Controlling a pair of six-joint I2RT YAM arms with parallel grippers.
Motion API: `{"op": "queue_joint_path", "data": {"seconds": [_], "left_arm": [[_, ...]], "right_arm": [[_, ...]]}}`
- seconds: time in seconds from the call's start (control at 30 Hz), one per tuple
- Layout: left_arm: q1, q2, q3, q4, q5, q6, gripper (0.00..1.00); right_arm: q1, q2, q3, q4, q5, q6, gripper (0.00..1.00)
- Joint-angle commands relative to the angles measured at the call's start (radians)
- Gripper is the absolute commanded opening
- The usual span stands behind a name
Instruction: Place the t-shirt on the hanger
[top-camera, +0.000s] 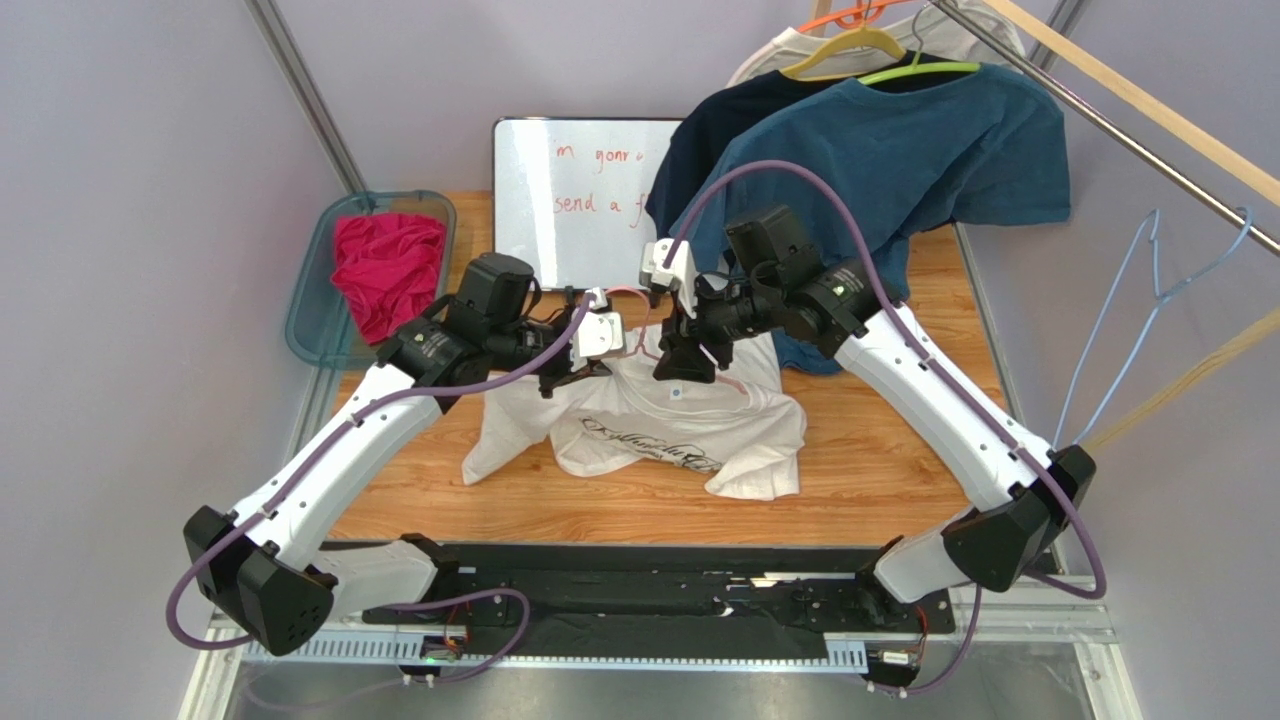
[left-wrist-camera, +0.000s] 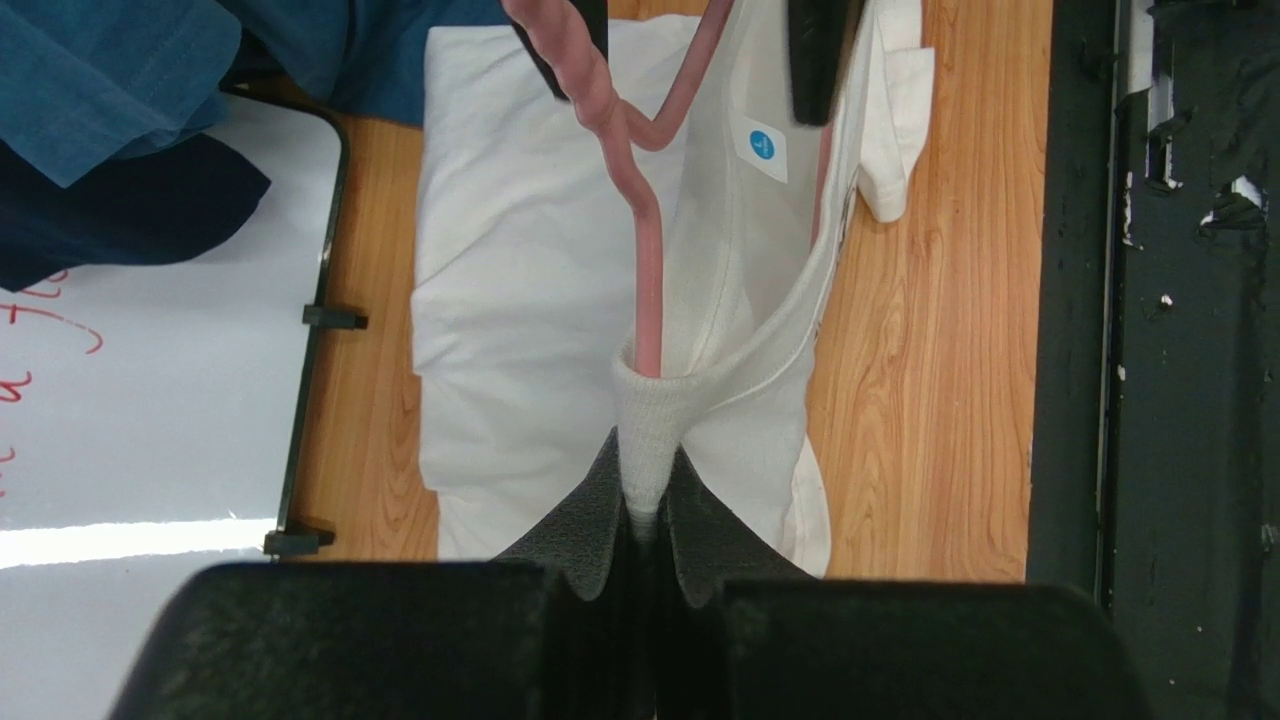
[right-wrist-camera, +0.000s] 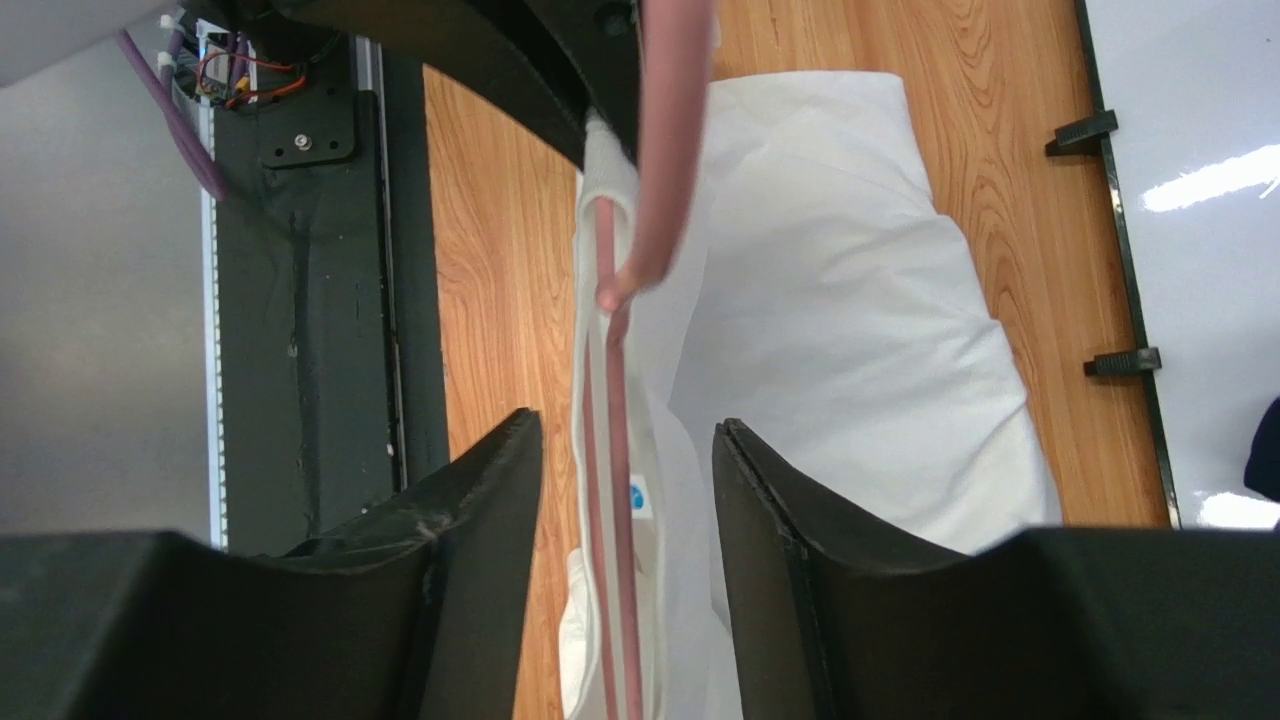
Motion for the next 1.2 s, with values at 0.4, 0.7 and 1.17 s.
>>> {"op": "queue_joint_path", "data": {"seconds": [0.4, 0.7, 1.17], "left_arm": [[0.142, 0.007, 0.025, -0.086, 0.162, -0.001, 0.22], [0.276, 0.046, 0.051, -0.277, 0.175, 0.197, 0.34], [0.158, 0.079, 0.17, -0.194, 0.201, 0.194, 0.57]], "right_arm": [[-0.038, -0.034, -0.078, 0.089, 0.022, -0.021, 0.0], [-0.104, -0.108, -0.132, 0.042, -0.009, -0.051, 0.0], [-0.097, -0.139, -0.156, 0.032, -0.035, -0.044, 0.0]]}}
